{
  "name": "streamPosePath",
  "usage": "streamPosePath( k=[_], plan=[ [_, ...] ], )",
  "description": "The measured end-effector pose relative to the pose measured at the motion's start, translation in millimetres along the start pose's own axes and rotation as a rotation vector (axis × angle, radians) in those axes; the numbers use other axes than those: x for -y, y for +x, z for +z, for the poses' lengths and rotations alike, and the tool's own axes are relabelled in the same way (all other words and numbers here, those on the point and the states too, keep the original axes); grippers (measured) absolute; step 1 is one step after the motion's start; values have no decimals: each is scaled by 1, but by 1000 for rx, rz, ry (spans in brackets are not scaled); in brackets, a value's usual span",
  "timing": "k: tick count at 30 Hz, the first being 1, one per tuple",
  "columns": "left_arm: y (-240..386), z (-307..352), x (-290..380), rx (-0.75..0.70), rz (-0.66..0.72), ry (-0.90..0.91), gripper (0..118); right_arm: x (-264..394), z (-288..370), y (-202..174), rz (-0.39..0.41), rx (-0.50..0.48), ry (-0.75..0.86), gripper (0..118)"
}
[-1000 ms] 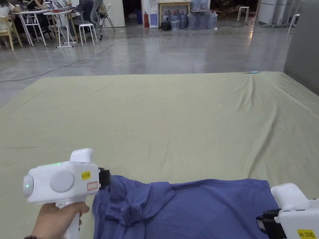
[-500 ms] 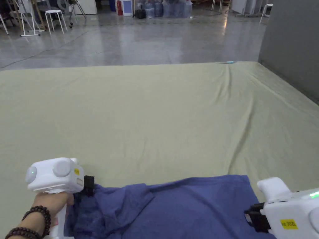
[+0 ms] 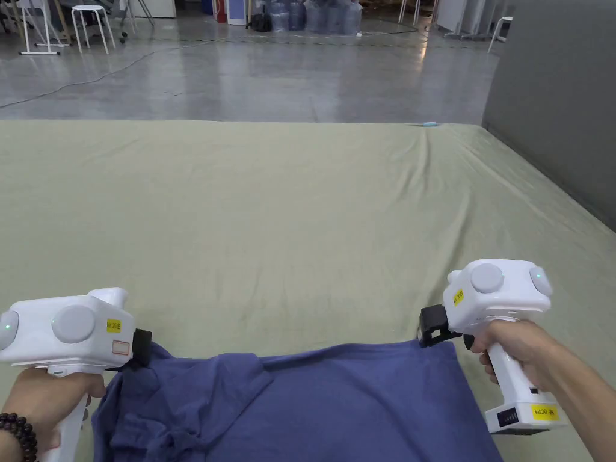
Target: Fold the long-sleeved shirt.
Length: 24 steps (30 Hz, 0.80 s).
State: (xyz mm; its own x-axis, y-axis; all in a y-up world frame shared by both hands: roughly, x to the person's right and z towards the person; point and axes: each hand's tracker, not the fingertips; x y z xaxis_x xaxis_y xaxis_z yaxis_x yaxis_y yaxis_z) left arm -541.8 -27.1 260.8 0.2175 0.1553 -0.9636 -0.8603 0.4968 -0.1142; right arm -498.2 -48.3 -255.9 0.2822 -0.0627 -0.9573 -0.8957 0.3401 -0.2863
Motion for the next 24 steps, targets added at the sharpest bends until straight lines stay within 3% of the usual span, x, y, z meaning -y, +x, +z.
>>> streamPosePath(
  k=[2, 3, 6, 7, 8, 11, 13, 16, 24],
  plan=[
    [-3, -3, -1, 2, 6, -2, 2, -7, -12, -2, -2, 23, -21, 61],
    [-3, -3, 0, 1, 7, -3, 2, -8, -16, -1, -7, 34, -29, 44],
    [-3, -6, 0, -7, 2, -6, 2, -6, -29, -5, -23, 71, -90, 36],
    [-3, -7, 0, -10, -1, -8, 2, 1, -23, -10, 2, 79, -68, 24],
    [-3, -8, -1, -11, -6, -10, 2, 2, -20, -15, 24, 98, -78, 2],
    [-3, -13, -4, -32, -7, -15, 2, 1, -16, -21, 117, 172, -53, 0],
    [-3, -11, -7, -35, 3, -17, 2, 2, -7, -22, 104, 167, -46, 0],
    [-5, 13, -10, -1, 33, 38, 2, 4, 34, -17, 44, 43, 48, 0],
    [3, 120, 15, 9, -47, 177, 2, 40, 171, -5, 135, -63, 301, 0]
  ],
)
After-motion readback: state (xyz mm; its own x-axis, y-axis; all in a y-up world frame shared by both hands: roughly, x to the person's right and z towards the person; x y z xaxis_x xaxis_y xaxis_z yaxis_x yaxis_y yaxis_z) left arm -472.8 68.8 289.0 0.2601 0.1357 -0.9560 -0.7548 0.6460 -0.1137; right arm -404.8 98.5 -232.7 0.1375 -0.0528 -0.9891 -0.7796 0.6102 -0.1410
